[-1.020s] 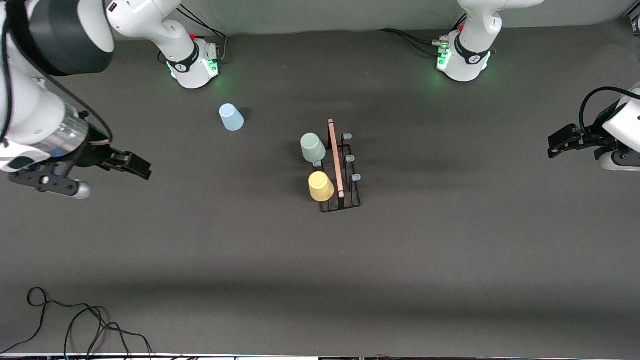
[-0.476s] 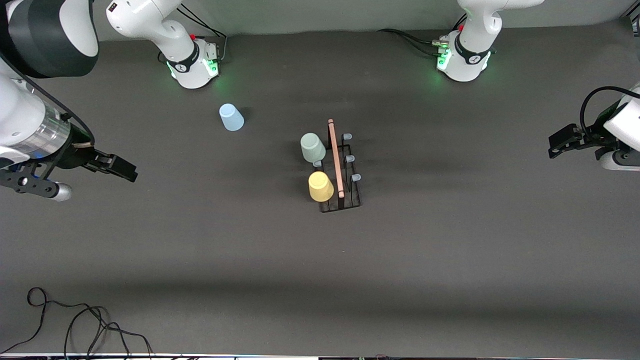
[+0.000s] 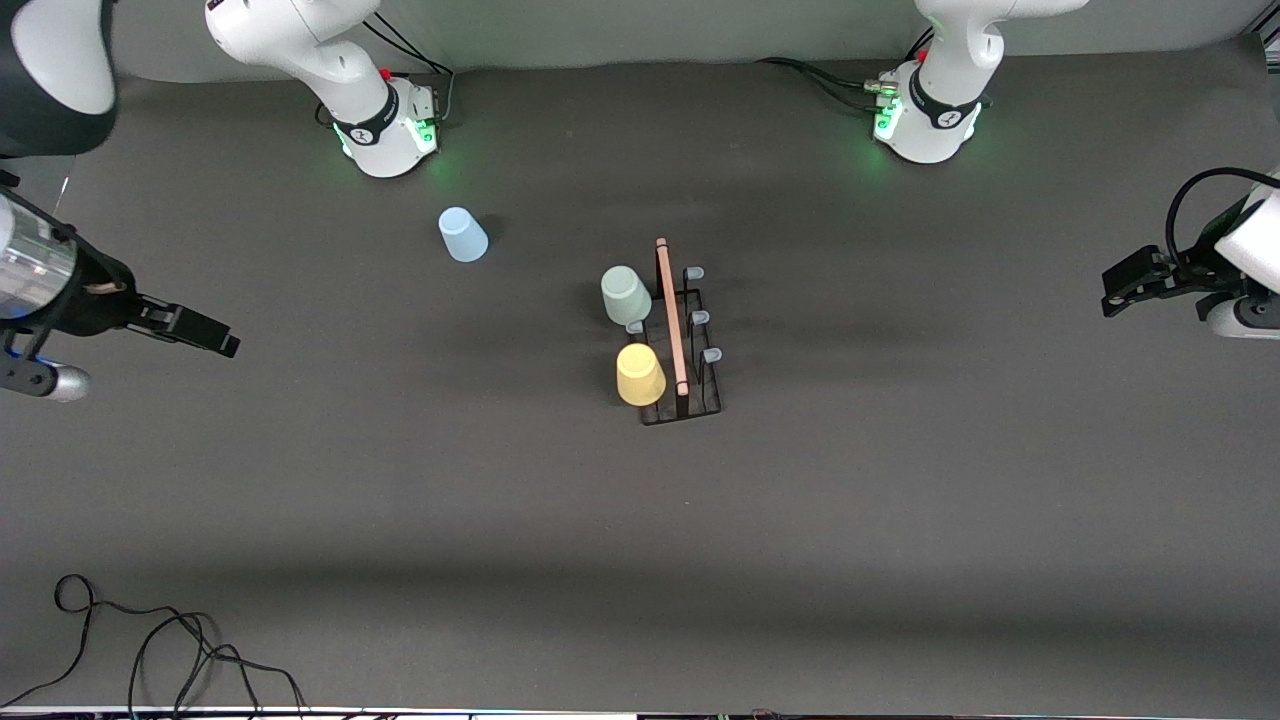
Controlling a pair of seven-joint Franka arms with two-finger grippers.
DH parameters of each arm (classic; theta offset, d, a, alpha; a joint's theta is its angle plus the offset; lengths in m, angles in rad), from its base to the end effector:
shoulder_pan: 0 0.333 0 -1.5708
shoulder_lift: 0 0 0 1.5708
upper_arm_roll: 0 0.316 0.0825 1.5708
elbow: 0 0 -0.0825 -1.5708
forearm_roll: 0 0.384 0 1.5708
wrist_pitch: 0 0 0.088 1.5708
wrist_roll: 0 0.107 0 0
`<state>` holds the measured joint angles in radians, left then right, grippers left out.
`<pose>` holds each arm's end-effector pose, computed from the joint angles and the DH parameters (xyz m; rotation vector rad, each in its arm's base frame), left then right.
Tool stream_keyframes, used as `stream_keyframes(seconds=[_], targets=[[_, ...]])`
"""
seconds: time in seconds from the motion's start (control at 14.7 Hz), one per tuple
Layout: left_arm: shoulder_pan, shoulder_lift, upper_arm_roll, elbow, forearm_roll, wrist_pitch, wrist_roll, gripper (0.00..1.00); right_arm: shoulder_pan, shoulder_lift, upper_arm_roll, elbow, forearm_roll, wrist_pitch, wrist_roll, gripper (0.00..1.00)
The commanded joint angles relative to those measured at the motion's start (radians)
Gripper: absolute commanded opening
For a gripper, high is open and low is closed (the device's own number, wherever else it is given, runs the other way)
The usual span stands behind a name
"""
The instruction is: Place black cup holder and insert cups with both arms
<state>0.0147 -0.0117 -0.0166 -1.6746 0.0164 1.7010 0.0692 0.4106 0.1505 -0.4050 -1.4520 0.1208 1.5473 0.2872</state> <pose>0.5608 0.0004 0.5932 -3.1212 0.1139 -0.0586 0.5939 0.0346 0.5984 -3.0560 0.4284 0.0799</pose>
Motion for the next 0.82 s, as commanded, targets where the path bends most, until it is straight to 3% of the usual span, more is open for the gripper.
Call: stream_keyframes(seconds=[0.0, 0.41, 0.61, 0.75], targets=[[-0.012, 0.004, 0.006, 0.027, 0.002, -0.021, 0.004, 1.0, -0.1, -0.038, 0.136, -0.019, -0.065, -0.009, -0.022, 1.0], [-0.022, 0.004, 0.006, 0.027, 0.002, -0.023, -0.011, 1.0, -0.36, -0.072, 0.42, -0.051, -0.115, -0.009, -0.028, 1.0], [-0.021, 0.002, 0.006, 0.027, 0.002, -0.023, -0.009, 1.0, -0.452, -0.088, 0.489, -0.068, -0.15, -0.007, -0.15, 1.0], [-0.025, 0.002, 0.006, 0.027, 0.002, -0.023, -0.012, 1.0, -0.467, -0.095, 0.494, -0.076, -0.152, -0.007, -0.204, 1.0]])
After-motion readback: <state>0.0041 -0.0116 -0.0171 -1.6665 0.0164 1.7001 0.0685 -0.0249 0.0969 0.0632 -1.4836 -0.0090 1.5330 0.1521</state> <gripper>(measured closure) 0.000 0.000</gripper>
